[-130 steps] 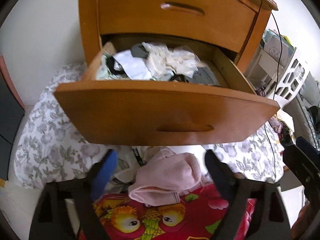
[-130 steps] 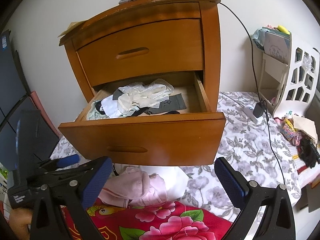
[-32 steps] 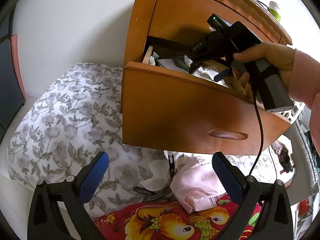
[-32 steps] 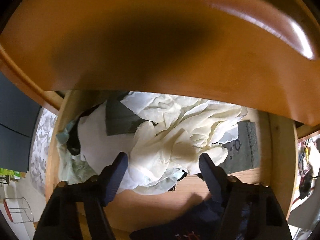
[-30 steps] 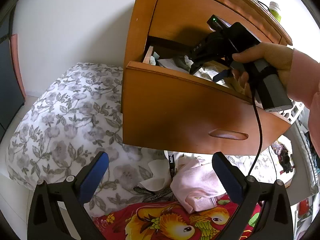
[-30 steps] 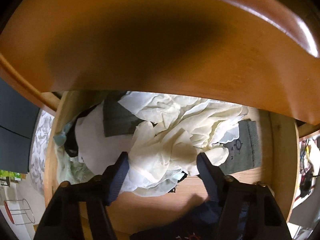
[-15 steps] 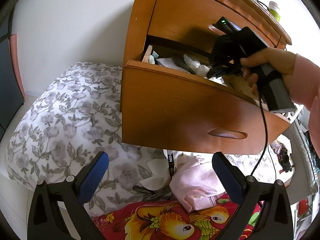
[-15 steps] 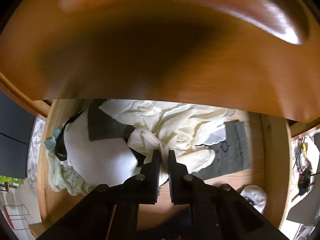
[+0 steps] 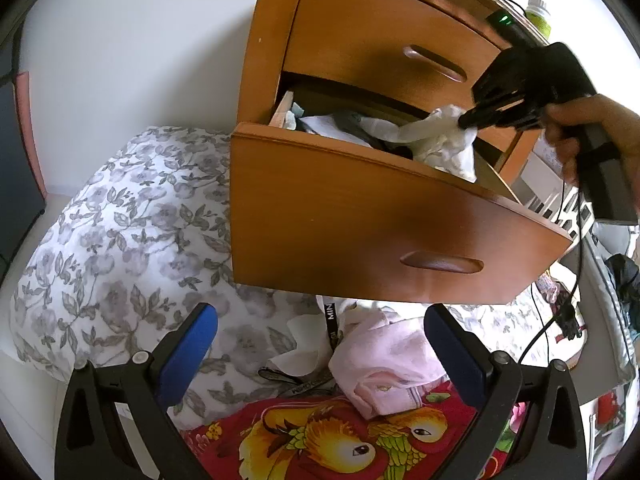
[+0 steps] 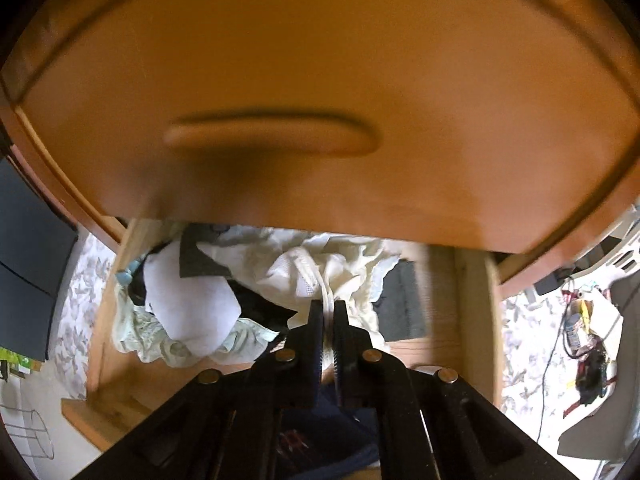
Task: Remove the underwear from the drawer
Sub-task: 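Lift the cream cloth up out of the drawer with the right gripper, then lower the cream cloth onto the pink cloths with the right gripper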
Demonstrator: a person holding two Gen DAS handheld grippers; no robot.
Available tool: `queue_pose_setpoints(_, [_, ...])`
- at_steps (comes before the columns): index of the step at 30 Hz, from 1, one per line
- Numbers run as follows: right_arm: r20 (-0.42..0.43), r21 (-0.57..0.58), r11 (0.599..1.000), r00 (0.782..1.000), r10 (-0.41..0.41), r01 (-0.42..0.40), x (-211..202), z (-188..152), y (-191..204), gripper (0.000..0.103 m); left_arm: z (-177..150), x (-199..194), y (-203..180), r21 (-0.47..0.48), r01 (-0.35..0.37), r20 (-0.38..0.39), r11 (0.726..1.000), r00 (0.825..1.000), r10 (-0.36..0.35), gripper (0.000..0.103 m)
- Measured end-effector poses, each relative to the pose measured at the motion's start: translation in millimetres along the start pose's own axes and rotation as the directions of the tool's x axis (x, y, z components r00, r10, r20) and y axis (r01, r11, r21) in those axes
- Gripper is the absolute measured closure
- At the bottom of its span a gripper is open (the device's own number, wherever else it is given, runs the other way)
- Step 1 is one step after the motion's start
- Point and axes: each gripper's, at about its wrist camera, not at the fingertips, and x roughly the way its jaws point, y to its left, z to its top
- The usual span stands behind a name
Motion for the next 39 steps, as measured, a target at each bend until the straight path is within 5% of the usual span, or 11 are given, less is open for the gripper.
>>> queue_pose_setpoints(18, [0.187,-0.016,1.000,0.982,0.004,-0.001,-114.2,-9.3,-24.5,0.099,-0.9,-16.7,-12.1,0.015,0.011,0.019,1.000,1.000,-0.011,0.000])
queue_pose_setpoints(39, [0.415,-0.145,0.989,0.909,0.039,0.024,-294.2,-40.2,6.3,0.099,3.2,-43.9,-14.3,0.006,0.026,0.067,1.000,0.997,-0.027,0.000])
